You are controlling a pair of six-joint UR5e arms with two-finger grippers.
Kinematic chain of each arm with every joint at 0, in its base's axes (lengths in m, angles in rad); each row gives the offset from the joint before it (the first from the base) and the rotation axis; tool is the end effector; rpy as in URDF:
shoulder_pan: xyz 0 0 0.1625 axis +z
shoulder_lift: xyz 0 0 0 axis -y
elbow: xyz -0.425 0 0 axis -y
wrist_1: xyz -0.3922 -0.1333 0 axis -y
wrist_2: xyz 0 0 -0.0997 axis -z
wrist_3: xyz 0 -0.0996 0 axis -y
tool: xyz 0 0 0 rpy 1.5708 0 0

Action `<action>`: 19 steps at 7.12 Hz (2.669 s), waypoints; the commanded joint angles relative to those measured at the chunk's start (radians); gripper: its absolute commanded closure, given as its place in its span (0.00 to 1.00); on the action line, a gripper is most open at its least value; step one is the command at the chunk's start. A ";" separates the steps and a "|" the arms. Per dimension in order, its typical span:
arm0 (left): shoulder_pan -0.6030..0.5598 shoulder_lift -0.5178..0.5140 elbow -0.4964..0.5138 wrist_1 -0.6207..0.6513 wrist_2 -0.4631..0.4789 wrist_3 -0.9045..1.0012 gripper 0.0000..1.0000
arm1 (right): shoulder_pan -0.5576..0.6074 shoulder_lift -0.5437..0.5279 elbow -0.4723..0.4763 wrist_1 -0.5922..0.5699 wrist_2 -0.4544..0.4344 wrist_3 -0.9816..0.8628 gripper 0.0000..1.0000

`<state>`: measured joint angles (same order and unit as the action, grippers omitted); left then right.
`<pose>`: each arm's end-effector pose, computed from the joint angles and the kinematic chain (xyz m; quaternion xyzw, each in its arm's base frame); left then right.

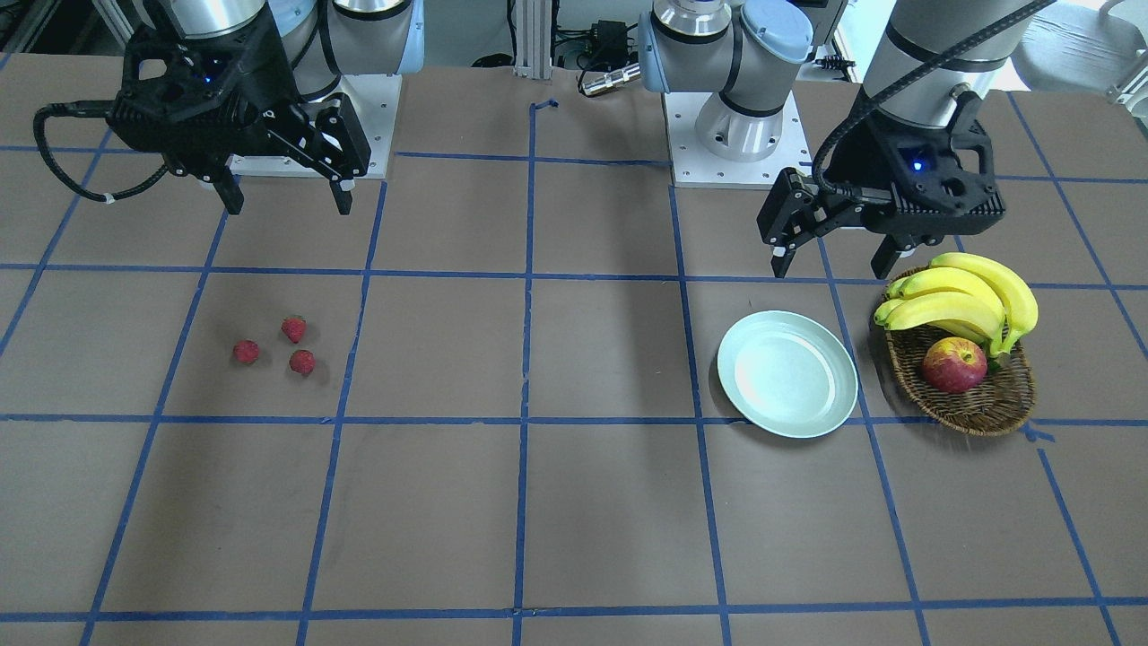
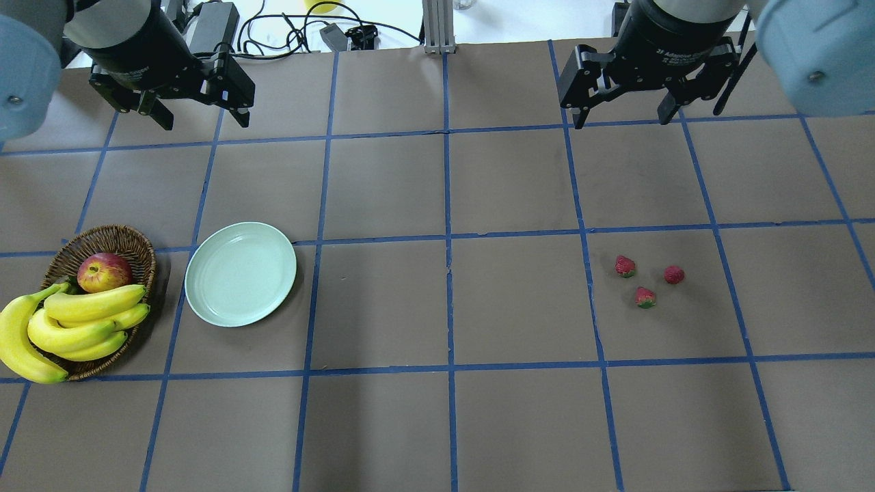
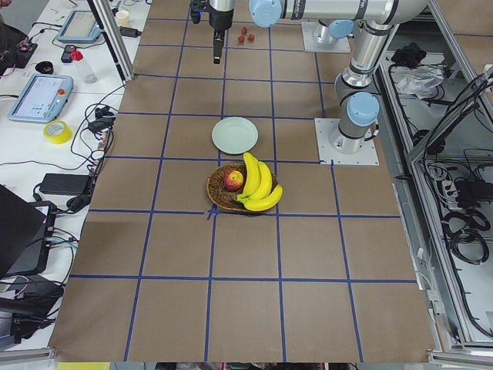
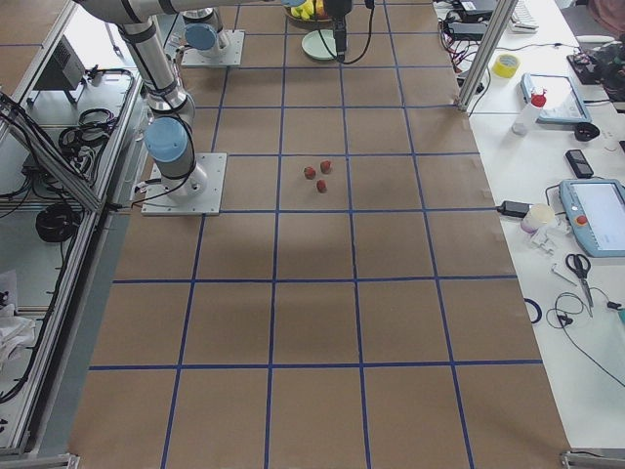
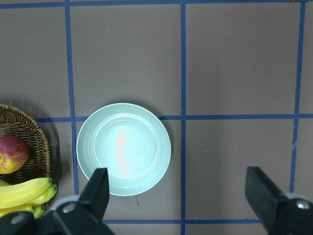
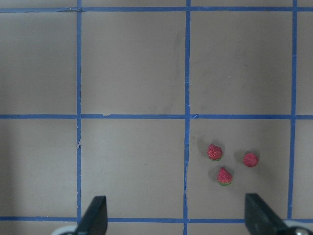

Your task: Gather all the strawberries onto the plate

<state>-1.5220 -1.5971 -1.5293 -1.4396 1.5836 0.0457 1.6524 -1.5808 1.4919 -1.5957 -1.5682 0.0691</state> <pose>-0.1067 -0.5223 0.5093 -0.0020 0.9973 -0.0727 0.0098 0.1736 -0.4842 0.5347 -0.0063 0.9984 -0.0566 0.0056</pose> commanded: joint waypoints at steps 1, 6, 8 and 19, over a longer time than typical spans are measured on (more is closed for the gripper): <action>-0.001 0.000 -0.005 0.001 -0.002 -0.001 0.00 | 0.001 0.001 -0.001 0.002 -0.007 0.001 0.00; -0.027 0.026 0.005 -0.015 -0.002 -0.015 0.00 | -0.003 0.038 0.002 0.118 0.000 -0.006 0.00; -0.061 0.037 0.009 -0.022 0.004 -0.017 0.00 | 0.004 0.036 0.011 -0.034 -0.004 0.001 0.00; -0.058 0.019 0.006 0.005 -0.013 -0.003 0.00 | -0.149 0.232 0.565 -0.681 -0.012 -0.254 0.00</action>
<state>-1.5760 -1.5800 -1.5266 -1.4361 1.5712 0.0448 1.5408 -1.3904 2.0035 -2.1718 -1.5780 -0.0924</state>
